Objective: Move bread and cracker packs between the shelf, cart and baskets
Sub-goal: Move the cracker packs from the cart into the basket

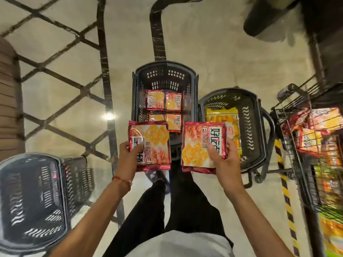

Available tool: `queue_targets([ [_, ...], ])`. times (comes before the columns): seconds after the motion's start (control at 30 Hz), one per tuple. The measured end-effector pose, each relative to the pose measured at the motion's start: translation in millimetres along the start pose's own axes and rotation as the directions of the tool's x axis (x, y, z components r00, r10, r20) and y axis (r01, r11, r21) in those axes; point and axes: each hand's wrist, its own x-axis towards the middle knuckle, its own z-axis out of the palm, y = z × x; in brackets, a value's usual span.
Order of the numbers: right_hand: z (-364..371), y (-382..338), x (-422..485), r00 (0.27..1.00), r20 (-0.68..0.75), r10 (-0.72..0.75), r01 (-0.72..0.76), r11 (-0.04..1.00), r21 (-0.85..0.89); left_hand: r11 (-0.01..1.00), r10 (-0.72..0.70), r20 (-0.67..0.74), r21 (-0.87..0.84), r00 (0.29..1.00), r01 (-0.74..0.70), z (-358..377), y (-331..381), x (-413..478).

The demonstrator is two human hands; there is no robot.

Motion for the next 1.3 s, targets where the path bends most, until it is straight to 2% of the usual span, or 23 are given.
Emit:
queue_targets([
  [0.3, 39, 20, 138, 0.995, 0.036, 0.089, -0.086, 0.993, -0.076, 1.0, -0.012, -0.069, 0.0, 0.998, 0.012, 43, 7, 112],
  [0.6, 85, 90, 269, 0.99, 0.024, 0.137, -0.127, 0.962, -0.244, 0.995, -0.095, -0.096, -0.029, 0.991, 0.093, 78, -22, 250],
  [0.73, 110, 127, 318, 0.988, -0.011, 0.156, -0.152, 0.94, -0.305, 0.989, -0.15, -0.06, -0.019, 0.987, 0.149, 88, -41, 308],
  [0.87, 136, 157, 357, 0.985, -0.02, 0.171, -0.167, 0.917, -0.361, 0.989, -0.147, -0.024, 0.032, 0.989, 0.148, 88, -63, 359],
  [1.1, 178, 195, 414, 0.977, -0.033, 0.209, -0.208, 0.921, -0.328, 0.983, -0.145, 0.037, 0.118, 0.989, 0.14, 92, -91, 418],
  [1.3, 201, 223, 456, 0.975, -0.1, 0.201, -0.221, 0.932, -0.289, 0.975, -0.174, 0.017, 0.143, 0.985, 0.17, 100, -108, 444],
])
